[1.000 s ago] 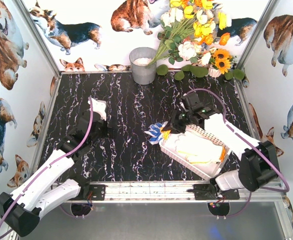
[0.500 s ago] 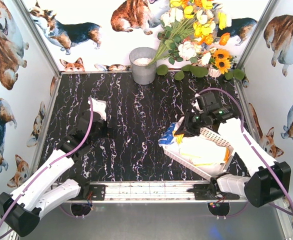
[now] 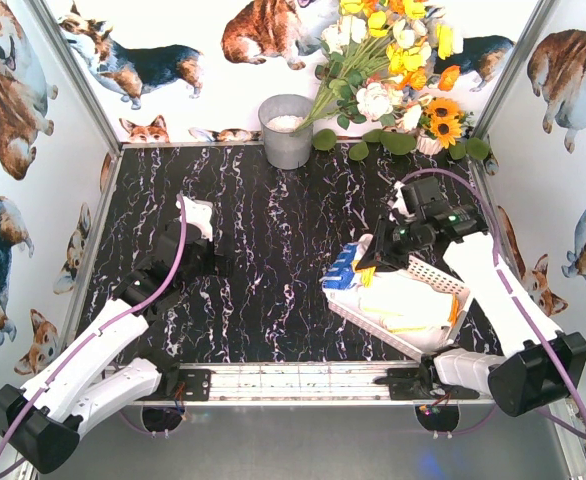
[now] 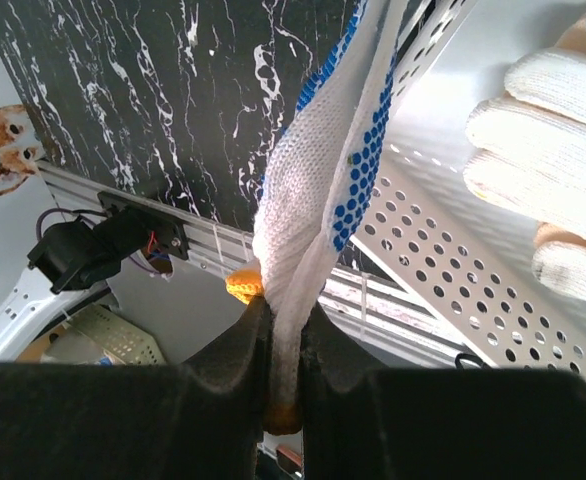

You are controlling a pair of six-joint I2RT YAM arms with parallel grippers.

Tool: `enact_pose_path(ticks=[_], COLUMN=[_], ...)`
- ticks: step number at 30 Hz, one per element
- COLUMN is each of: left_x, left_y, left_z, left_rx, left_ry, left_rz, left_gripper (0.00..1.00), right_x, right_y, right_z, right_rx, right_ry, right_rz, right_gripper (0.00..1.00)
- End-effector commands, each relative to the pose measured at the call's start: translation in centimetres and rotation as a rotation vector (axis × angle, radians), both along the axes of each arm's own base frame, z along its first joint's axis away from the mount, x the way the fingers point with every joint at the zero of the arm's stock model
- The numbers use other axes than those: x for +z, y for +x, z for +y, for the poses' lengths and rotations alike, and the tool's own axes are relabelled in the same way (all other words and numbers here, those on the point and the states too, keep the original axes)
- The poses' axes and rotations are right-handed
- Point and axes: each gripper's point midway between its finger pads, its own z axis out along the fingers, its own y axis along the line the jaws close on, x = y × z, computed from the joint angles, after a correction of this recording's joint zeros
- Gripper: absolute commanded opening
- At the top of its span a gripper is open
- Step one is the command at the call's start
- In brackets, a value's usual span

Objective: Put the gloves into the storage basket
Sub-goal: Place the glove in the bin.

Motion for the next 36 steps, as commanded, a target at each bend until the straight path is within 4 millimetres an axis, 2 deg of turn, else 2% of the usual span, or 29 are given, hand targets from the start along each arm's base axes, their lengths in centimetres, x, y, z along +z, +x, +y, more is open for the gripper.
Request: enact_pose_path(ticks=[1, 14, 25, 36], left_x=[1.2, 1.3, 1.2, 1.5], left_y=[0.4, 0.4, 0.4, 0.4], left_z=[0.0, -0.1, -0.2, -0.2], left_rx=[0.008, 0.004, -0.001, -0.002], left_ry=[-0.024, -0.031, -0.034, -0.04], left_rz=[-0.038, -0.04, -0.036, -0.045], left_gripper=[1.0, 1.0, 1.0, 1.0], right_x=[3.3, 2.7, 2.2, -0.6], right_y=[-0.3, -1.0, -2.3, -2.2], right_z=[-0.6, -3.3, -4.8, -6.6], right_rx=[0.035, 0.053, 0.046, 0.053], right_ry=[0.016, -0.102, -0.163, -0.253], right_rz=[-0.092, -0.05, -0.009, 0.069], right_gripper=[0.0, 0.0, 0.0, 0.0])
